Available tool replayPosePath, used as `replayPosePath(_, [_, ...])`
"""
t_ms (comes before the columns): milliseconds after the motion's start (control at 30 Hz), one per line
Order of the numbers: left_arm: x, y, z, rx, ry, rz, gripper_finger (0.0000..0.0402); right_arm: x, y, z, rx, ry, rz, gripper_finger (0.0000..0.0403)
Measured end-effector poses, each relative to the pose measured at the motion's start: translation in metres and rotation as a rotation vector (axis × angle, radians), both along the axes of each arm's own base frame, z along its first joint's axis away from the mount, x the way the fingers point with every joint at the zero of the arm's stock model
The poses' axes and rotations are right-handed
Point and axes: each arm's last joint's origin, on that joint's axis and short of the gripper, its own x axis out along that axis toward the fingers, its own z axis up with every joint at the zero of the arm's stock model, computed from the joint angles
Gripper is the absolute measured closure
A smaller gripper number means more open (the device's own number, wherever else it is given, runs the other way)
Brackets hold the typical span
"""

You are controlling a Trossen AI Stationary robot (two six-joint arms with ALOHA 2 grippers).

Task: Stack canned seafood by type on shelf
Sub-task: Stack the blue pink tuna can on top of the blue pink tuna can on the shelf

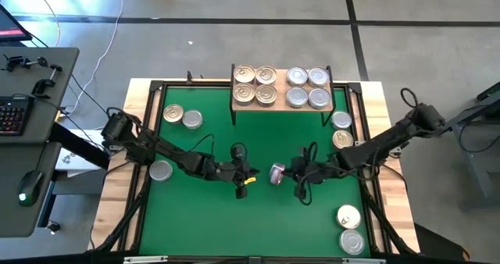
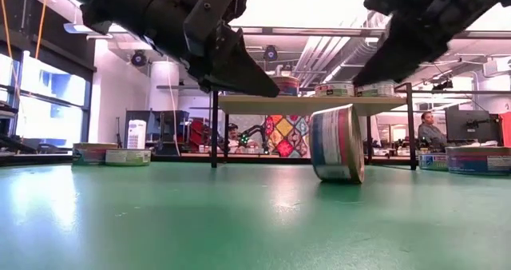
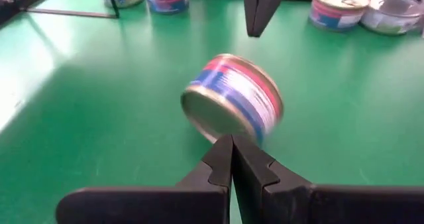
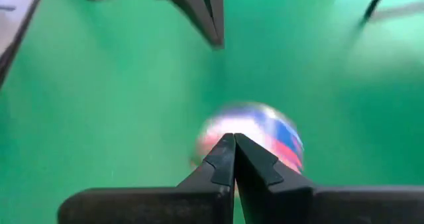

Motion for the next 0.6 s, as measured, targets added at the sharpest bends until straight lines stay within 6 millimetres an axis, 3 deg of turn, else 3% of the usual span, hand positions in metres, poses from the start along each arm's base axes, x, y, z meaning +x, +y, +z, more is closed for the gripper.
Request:
replayPosePath(200, [0.004,0.002,-0.012,-0.063,0.041,-0.094,0.0402,-0.006,0.014,-0.017,0.034,0.122,0.060,0.0402])
replayPosePath(367, [0.006,0.000,-0.027,-0.151,0.105,-0.163,0.0402,0.006,0.026,-0.042,0.009,0.126,0.064,0.0388])
replayPosePath(600, [0.008,-0.010,-0.037,-0.204,0.082,-0.181,0.0402,0.032,0.007,-0.063,-0.135,0.043,-0.099,0.0354])
